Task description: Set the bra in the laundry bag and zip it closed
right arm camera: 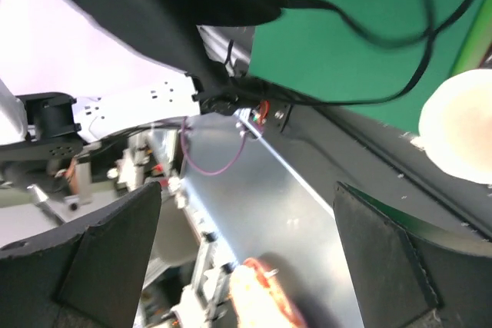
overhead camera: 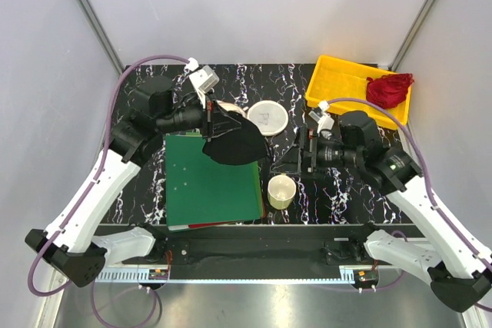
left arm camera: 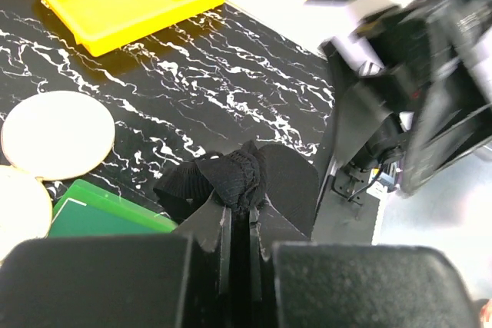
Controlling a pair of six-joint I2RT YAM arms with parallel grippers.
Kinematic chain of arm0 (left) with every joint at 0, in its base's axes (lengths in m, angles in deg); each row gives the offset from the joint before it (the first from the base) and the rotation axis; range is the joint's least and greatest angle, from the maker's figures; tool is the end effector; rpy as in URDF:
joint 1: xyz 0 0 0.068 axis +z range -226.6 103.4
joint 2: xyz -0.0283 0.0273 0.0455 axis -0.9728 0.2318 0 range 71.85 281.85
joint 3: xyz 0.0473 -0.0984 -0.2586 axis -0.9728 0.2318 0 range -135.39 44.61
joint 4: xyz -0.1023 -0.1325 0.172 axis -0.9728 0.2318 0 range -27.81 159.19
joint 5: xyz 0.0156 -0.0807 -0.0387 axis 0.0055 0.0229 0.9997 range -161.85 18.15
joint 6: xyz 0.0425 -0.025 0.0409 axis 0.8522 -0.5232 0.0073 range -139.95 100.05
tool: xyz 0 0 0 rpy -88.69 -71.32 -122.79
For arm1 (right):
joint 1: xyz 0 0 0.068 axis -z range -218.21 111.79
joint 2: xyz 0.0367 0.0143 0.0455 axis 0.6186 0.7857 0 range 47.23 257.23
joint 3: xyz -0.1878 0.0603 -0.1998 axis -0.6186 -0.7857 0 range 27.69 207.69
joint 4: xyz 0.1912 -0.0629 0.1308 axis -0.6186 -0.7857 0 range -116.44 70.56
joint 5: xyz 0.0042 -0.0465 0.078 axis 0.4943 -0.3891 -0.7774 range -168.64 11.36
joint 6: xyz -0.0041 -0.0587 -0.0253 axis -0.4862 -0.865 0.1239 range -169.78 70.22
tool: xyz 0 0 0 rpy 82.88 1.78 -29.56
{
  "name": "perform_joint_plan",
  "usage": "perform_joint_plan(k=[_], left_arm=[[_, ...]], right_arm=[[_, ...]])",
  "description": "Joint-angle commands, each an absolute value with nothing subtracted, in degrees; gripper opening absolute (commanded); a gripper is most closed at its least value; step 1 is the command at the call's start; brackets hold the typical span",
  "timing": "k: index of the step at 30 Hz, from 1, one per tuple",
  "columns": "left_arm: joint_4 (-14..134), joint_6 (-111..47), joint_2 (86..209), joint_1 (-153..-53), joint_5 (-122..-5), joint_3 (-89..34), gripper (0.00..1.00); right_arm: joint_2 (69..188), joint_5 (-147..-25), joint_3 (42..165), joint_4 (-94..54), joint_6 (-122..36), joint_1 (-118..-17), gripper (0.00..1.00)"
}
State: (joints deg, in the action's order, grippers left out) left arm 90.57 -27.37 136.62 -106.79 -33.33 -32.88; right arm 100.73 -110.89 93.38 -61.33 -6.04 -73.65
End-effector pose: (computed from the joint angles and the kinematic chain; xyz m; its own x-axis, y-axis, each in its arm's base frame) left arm 0.1710 -0.1353 0.4365 -0.3490 0.0863 -0.9331 0.8741 0.3891 -0.2909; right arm 0.1175 0.1162 0.3804 -0.8918 0.0831 -0.4448 -0.3480 0.5023 0.7916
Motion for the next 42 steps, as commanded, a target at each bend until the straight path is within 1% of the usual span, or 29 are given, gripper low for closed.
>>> perform_joint_plan(k=[1, 7, 16, 19, 25, 31, 35, 42], left_arm=[[92.50, -28.74, 137.15, -107.53, -35.20, -37.74, 0.00], [93.56, -30.15, 137.24, -107.88, -35.99, -38.79, 0.00], [93.83, -32.34, 137.24, -108.15, -33.89, -39.50, 0.00], [93.83, -32.87, 137.07, -108.24, -31.69, -39.50, 0.00], [93.74, -33.75, 136.45, -108.15, -27.74, -38.88, 0.00], [92.51, -35.42, 135.92, -108.15, -23.08, -37.04, 0.00], [90.58, -36.91, 135.66, -108.15, -18.69, -35.55, 0.00], [90.31, -37.79, 136.27, -108.50, -16.22, -33.87, 0.00]], right_arm=[[101.63, -116.70, 91.41, -50.12, -0.04, -74.69, 1.00], [103.30, -115.56, 89.13, -40.90, 6.37, -77.59, 1.00], [106.56, -114.33, 84.47, -31.22, 9.11, -78.47, 1.00], [106.91, -112.31, 84.47, -30.52, 6.74, -78.38, 1.00], [108.93, -114.58, 82.98, -25.95, 3.05, -78.38, 1.00], [107.44, -118.80, 81.31, -19.97, -3.72, -78.38, 1.00], [107.00, -124.68, 80.34, -15.23, -7.41, -78.38, 1.00], [107.61, -131.46, 84.02, -17.86, -15.41, -78.38, 1.00]])
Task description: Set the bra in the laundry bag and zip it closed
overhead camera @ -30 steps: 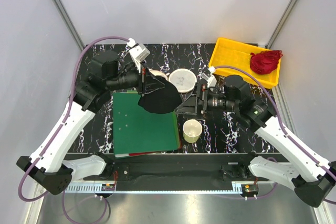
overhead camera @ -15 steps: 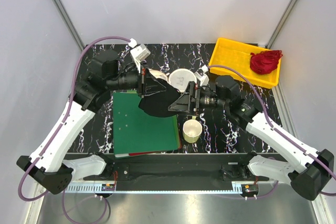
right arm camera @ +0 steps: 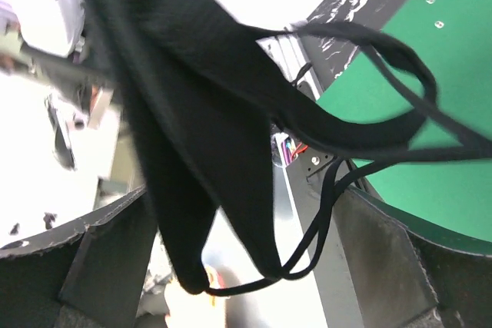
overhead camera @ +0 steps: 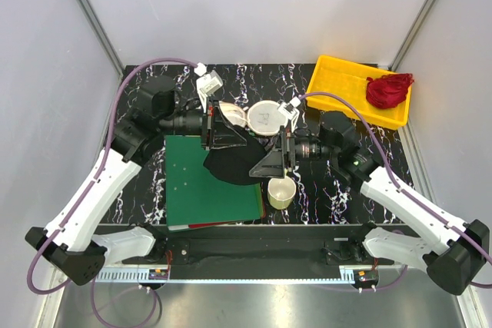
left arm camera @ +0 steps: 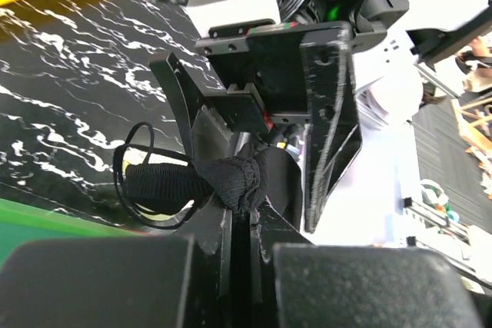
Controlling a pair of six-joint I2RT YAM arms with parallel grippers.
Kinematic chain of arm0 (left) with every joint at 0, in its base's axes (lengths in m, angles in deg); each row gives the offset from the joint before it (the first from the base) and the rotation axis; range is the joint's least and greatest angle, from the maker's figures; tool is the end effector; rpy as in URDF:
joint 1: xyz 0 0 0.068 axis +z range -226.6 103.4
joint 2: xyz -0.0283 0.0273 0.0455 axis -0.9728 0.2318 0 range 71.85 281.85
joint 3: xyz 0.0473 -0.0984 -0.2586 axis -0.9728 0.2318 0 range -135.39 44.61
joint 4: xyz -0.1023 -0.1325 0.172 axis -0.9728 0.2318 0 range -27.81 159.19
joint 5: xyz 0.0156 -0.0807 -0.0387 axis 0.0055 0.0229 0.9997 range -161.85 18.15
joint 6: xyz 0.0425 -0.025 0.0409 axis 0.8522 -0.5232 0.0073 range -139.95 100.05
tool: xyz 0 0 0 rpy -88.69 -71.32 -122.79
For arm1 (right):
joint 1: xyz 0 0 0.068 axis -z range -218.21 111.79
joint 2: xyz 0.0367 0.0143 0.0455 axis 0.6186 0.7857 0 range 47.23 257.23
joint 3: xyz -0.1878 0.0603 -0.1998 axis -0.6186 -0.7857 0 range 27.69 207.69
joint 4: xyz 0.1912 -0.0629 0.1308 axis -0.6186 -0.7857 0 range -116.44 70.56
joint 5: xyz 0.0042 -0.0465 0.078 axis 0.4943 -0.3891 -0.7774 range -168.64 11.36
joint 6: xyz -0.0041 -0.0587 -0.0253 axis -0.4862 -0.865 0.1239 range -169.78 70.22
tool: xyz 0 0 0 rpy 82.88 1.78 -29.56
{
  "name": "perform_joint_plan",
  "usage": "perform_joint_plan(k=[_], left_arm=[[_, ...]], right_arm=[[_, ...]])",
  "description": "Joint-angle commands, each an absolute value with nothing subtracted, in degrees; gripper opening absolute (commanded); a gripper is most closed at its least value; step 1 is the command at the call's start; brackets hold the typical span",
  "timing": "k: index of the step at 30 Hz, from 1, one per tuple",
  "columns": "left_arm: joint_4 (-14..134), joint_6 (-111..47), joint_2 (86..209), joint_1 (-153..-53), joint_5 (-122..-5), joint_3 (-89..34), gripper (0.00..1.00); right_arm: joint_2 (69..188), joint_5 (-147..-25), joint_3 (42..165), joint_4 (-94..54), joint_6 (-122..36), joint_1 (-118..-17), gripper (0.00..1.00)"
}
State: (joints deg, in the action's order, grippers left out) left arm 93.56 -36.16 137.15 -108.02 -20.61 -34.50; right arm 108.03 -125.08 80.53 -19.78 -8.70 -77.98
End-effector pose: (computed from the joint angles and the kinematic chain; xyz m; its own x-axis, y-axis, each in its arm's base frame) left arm 0.1569 -0.1413 0.4402 -0.5153 0.1101 -0.8499 0.8508 0.1847 -0.4919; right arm 0.1479 0.1700 0.3642 -0.7355 -0.0229 -0.6771 -0.6748 0.1142 0.7291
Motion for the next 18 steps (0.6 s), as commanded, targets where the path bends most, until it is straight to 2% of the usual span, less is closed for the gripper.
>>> perform_joint_plan(k=[1, 15, 18], left_arm=[[90.31, -37.88, 136.36, -108.76, -16.13, -33.79, 0.00], [89.08, -38.59, 137.77, -112.98, -17.62, -32.91, 0.00], [88.64, -38.85, 137.86, -113.33, -17.62, -32.73, 0.00]], right_arm=[[107.79, -132.42, 84.38, -18.29, -16.03, -78.38, 1.00], [114.20, -134.01, 91.76, -20.76, -19.64, -78.47, 1.00], [114.82, -134.80, 91.76, -19.97, -18.41, -78.47, 0.95]])
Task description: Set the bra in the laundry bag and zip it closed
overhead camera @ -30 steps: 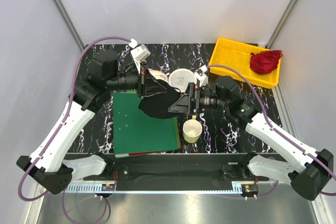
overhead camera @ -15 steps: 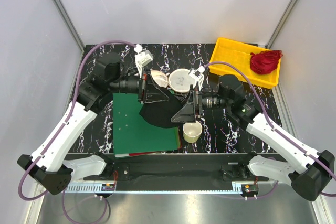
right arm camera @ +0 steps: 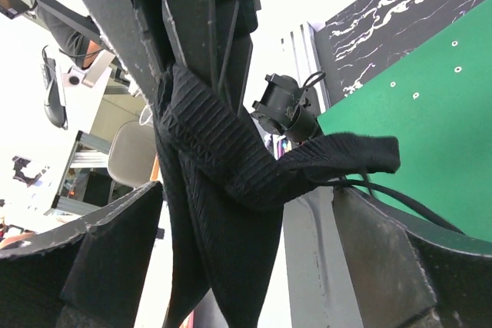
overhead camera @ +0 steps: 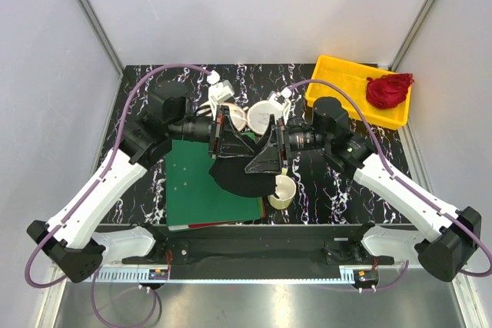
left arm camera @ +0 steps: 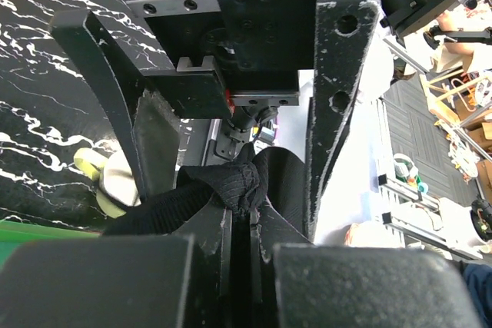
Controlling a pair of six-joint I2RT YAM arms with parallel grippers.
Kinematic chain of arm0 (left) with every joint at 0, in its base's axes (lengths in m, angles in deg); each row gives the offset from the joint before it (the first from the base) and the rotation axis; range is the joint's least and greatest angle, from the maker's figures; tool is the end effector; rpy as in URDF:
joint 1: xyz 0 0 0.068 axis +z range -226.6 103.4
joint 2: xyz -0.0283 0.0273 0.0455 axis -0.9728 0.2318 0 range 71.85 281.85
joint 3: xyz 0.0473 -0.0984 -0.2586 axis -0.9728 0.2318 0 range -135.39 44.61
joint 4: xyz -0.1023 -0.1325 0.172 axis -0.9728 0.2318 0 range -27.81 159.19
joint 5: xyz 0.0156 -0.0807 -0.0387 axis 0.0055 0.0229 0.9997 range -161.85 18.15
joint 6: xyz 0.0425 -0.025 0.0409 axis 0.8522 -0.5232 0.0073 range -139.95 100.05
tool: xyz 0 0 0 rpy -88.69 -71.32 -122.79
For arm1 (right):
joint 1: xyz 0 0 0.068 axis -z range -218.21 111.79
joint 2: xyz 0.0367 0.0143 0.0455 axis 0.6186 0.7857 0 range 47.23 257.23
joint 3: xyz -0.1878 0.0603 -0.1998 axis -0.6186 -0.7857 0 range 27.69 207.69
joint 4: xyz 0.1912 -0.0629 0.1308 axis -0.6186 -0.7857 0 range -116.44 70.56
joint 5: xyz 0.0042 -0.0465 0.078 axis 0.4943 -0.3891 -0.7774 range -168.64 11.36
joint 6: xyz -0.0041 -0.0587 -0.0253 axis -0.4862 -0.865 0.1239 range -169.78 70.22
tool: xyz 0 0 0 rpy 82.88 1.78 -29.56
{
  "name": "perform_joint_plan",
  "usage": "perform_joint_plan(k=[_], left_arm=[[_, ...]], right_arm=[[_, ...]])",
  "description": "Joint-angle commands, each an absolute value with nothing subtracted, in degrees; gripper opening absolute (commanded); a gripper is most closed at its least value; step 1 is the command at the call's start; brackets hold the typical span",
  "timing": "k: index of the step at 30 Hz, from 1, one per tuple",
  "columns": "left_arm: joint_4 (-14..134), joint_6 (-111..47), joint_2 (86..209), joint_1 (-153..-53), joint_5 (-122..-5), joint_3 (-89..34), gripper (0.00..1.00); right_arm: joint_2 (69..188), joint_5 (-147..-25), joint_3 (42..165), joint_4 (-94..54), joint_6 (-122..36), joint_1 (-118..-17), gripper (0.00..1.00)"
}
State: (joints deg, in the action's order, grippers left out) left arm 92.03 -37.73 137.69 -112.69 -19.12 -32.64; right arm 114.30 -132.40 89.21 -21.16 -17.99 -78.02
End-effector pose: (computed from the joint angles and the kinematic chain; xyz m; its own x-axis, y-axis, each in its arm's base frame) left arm 0.1488 -0.1574 0.4315 -0.5384 0.1637 -0.8266 0.8427 0.0993 -0.5292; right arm 0.1611 0.1865 0.3894 -0.6058 -0.0994 -0.7894 -0.7929 -0.0067 0.6093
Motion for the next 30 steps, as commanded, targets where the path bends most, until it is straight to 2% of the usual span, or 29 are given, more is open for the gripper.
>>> perform_joint_plan(k=[1, 3, 5, 7, 9, 12, 16, 22, 25, 30], left_arm=[[88.47, -38.94, 137.86, -113.33, -17.71, -32.56, 0.00], [88.03, -39.11, 138.03, -113.51, -17.71, -32.47, 0.00], [87.68, -39.29, 138.12, -113.60, -17.36, -32.29, 0.00], [87.50, -39.29, 138.12, -113.60, -17.45, -32.20, 0.00], [87.67, -38.41, 137.77, -113.60, -17.97, -31.85, 0.00], [90.13, -36.13, 137.51, -113.51, -17.98, -32.20, 0.00], [91.89, -35.51, 136.45, -113.42, -20.52, -31.68, 0.00], [93.21, -40.41, 135.57, -110.53, -26.85, -32.90, 0.00], [93.30, -44.36, 135.48, -108.77, -29.13, -34.13, 0.00], [93.13, -51.15, 136.10, -106.48, -33.53, -37.38, 0.00]], right_arm=[[114.82, -135.59, 91.59, -17.79, -17.80, -78.47, 0.93], [114.99, -135.94, 90.89, -16.98, -16.39, -78.47, 0.87], [114.91, -136.91, 89.84, -15.31, -15.60, -78.47, 0.85], [114.56, -136.57, 89.39, -16.79, -15.94, -78.47, 0.89], [113.51, -135.43, 89.48, -19.08, -17.78, -78.47, 0.98], [110.00, -133.67, 89.22, -28.47, -20.68, -78.38, 1.00], [102.53, -123.06, 89.65, -44.61, -22.62, -78.38, 1.00], [91.36, -114.79, 89.66, -57.39, -22.89, -78.38, 1.00], [88.54, -110.21, 88.26, -58.55, -18.16, -78.38, 1.00], [87.31, -114.05, 82.37, -48.31, -8.50, -78.47, 1.00]])
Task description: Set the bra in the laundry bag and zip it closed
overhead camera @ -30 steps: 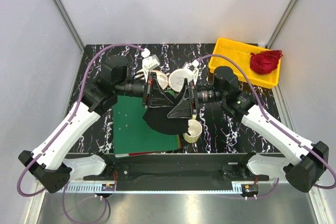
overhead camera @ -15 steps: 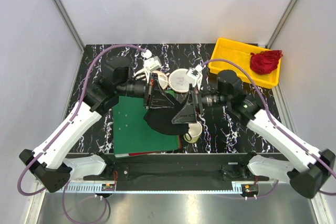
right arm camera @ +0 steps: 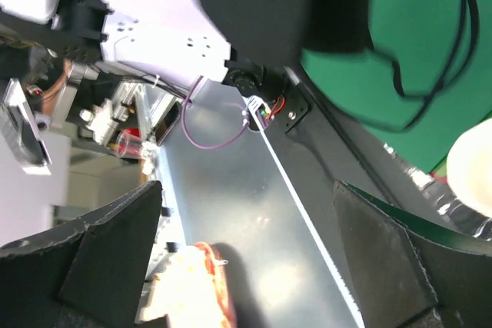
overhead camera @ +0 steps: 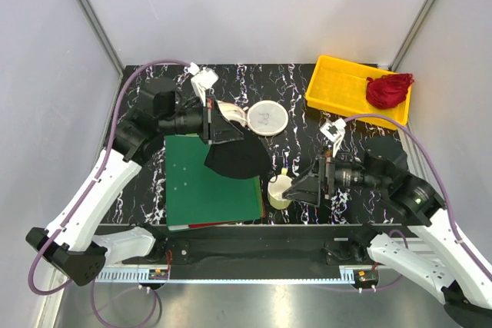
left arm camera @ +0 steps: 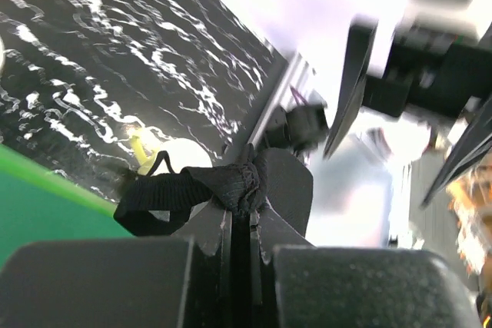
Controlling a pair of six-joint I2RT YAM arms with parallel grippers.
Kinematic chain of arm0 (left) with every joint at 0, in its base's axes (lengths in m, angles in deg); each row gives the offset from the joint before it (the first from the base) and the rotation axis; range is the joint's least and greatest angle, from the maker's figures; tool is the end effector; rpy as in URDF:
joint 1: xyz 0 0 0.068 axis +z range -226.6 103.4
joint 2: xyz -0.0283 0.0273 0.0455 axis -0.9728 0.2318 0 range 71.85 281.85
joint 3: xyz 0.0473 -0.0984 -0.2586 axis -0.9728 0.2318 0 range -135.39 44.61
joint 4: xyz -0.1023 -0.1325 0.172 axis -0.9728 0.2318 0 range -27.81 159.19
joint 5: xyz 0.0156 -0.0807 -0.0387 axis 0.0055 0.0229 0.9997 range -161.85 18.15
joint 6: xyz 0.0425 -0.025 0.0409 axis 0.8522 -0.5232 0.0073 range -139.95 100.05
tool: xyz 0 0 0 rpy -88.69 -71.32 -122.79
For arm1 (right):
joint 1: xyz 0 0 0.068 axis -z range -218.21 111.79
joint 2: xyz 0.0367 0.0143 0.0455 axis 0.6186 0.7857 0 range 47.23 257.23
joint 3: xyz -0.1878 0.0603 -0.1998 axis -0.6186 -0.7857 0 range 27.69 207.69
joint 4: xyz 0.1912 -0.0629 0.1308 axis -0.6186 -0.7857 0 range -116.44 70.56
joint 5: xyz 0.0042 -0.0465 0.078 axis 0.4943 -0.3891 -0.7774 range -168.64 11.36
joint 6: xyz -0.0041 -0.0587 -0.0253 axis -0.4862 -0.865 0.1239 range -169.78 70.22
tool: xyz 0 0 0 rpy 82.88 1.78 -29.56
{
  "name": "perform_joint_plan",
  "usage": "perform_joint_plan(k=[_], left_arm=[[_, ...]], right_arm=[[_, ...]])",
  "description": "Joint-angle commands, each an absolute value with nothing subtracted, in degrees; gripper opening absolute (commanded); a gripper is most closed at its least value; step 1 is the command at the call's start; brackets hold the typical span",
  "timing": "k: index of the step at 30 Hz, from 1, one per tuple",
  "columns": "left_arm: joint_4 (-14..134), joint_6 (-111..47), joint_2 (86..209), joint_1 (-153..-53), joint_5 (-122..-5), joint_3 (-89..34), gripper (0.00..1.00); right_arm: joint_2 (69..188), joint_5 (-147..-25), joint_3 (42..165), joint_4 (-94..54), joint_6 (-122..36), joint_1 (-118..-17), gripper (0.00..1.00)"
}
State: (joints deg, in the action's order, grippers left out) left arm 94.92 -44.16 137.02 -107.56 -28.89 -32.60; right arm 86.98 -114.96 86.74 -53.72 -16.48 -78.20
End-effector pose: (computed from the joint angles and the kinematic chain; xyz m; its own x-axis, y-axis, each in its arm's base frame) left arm 0.1656 -0.1388 0.4264 -0.6548 0.0430 -0.7546 0.7178 0.3477 -0.6031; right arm 0.0657 0.0936 0.3881 -0.6905 -0.0017 -0.7233 -0.6904 0.2999 0.6584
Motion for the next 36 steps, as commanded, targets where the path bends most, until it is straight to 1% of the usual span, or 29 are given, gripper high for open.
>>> perform_joint_plan(k=[1, 5, 8, 11, 12, 15, 19, 24, 26, 30, 31, 36], left_arm=[[93.04, -52.72, 136.27, -106.48, -34.14, -37.74, 0.00], [90.94, -55.81, 137.24, -106.48, -33.45, -38.79, 0.00], [89.52, -57.22, 137.15, -106.48, -32.13, -38.62, 0.00], [89.08, -57.66, 136.71, -106.48, -32.04, -38.09, 0.00], [88.82, -58.09, 136.54, -106.48, -31.69, -37.48, 0.00], [86.28, -59.15, 136.19, -106.48, -29.67, -36.08, 0.00], [84.16, -59.33, 135.57, -106.48, -26.07, -33.96, 0.00], [83.90, -58.01, 135.22, -106.22, -23.96, -31.50, 0.00], [83.11, -58.01, 135.31, -106.22, -21.24, -30.71, 0.00], [81.87, -56.09, 135.13, -106.22, -19.12, -29.92, 0.00], [81.96, -55.64, 135.31, -106.22, -16.94, -29.74, 0.00], [82.92, -52.05, 134.87, -106.22, -14.72, -29.39, 0.00]], right_arm=[[87.22, -115.28, 80.45, -45.83, -7.87, -78.47, 1.00], [89.93, -118.80, 77.09, -33.35, -3.74, -78.47, 1.00], [93.02, -117.67, 76.74, -26.93, -3.03, -78.47, 1.00], [94.34, -116.00, 73.85, -14.73, 2.04, -78.47, 1.00], [94.78, -115.82, 71.92, -7.39, 3.64, -78.47, 1.00], [97.67, -116.08, 70.67, -0.12, 5.85, -78.47, 1.00], [100.05, -117.40, 71.55, 0.69, 3.22, -78.47, 1.00], [99.09, -119.59, 73.22, -0.19, -1.00, -78.29, 1.00], [99.26, -120.56, 73.74, -0.54, -1.79, -78.38, 1.00], [100.93, -125.12, 76.20, -4.58, -5.22, -78.38, 1.00], [101.45, -126.01, 76.73, -4.93, -6.27, -78.38, 1.00], [103.22, -134.36, 79.28, -6.96, -8.03, -78.38, 1.00]])
